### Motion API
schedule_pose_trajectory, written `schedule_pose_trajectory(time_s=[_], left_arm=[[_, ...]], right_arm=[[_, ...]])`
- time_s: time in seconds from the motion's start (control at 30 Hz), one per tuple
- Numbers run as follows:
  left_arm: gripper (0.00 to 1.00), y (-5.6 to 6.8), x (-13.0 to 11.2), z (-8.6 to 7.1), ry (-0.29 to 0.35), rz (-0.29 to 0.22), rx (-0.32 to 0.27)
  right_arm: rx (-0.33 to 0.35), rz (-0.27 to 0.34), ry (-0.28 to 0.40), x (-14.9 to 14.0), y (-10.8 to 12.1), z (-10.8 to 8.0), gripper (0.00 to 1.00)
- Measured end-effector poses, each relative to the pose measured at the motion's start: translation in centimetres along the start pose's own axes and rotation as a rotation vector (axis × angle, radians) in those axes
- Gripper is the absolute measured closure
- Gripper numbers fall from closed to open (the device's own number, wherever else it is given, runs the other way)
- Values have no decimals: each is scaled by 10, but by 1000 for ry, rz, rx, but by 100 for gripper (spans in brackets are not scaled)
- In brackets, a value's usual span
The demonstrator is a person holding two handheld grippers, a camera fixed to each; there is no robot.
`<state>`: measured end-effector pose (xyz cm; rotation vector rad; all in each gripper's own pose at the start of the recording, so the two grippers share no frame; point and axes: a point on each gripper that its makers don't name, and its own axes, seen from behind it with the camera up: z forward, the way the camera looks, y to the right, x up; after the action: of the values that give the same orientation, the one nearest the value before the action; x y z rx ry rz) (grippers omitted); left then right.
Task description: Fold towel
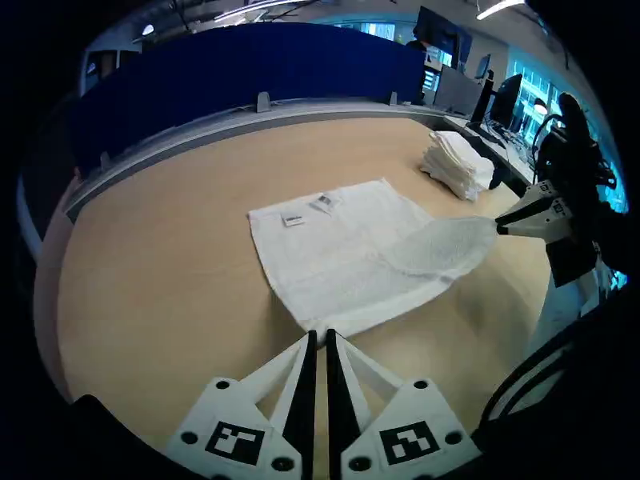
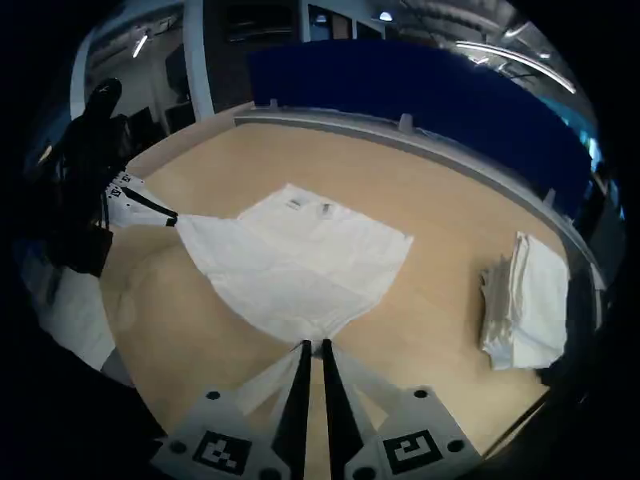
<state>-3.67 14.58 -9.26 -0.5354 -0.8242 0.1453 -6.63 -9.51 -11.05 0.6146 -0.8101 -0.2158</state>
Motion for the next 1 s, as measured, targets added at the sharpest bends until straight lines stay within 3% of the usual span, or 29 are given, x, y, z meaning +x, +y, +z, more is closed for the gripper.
schedule_pose_trajectory(time_s=[0.17, 0.47, 0.77, 1.0], left_arm=[[92, 6, 2, -13, 8, -34, -8], [92, 12, 3, -15, 13, -58, -10], [92, -1, 28, -8, 31, -110, 10], [92, -16, 56, 12, 41, -131, 8]], right_arm=[[-1, 5, 3, 3, -2, -13, 90], [-16, 7, 6, 6, 3, -11, 90], [-43, -33, 24, 36, 26, 1, 90], [-69, -46, 40, 63, 54, 21, 90]])
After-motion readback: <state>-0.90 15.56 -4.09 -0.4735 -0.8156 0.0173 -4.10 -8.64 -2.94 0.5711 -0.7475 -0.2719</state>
